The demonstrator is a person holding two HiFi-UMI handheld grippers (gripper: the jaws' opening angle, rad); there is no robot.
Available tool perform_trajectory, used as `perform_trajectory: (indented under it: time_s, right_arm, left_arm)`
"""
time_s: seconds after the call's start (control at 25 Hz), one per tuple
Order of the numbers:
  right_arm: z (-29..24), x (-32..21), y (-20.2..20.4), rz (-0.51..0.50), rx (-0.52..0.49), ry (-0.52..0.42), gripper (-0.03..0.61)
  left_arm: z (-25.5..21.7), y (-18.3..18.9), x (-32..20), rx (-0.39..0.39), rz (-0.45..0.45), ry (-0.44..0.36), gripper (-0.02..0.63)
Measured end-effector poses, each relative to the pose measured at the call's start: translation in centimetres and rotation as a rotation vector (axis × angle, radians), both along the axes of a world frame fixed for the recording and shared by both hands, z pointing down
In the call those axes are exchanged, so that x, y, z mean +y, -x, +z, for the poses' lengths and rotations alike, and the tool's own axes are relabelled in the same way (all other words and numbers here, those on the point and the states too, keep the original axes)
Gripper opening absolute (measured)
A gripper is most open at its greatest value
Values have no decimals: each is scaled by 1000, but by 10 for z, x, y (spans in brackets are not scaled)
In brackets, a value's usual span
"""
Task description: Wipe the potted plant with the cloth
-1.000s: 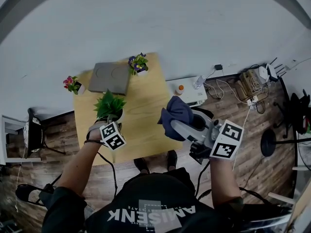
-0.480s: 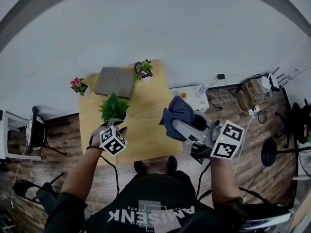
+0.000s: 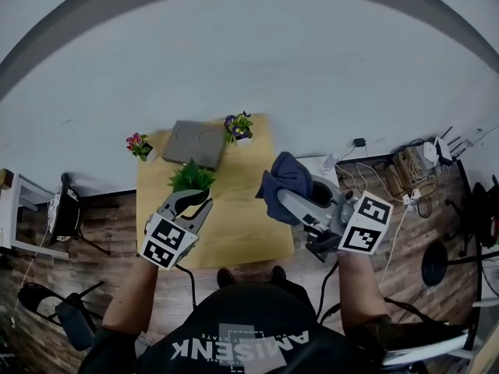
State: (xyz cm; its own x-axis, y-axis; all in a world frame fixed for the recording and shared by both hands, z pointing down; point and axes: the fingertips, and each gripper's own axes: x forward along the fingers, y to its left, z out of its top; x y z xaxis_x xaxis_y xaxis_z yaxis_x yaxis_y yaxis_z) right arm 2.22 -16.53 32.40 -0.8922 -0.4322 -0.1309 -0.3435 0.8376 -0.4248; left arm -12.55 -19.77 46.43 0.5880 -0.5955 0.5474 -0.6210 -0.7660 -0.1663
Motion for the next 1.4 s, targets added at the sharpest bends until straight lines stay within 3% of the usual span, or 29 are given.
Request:
perform_trajectory:
  time_s: [0.28, 0.56, 0.8, 1.04, 1.24, 1.4]
  right_arm:
    - [-21, -2, 8, -20, 1, -48, 127]
    - [-38, -24, 3, 52, -7, -65, 127]
    - [-44, -26, 6, 97, 16, -94, 127]
    - [-53, -30, 6, 132, 34, -110, 127]
    - [-47, -42, 14, 164, 134, -140, 127]
    - [-45, -45, 16, 185, 169, -152, 126]
  left_arm:
    - [-72, 0, 8, 208, -73, -120, 69]
    - [-124, 24, 6, 359, -204, -227, 14]
    - [-151, 49, 5, 386, -353, -260, 2]
    - [-173, 59, 11, 354, -389, -291, 0]
    - [-185, 64, -3, 466, -397, -266, 0]
    - [-185, 67, -9, 509, -418, -261, 0]
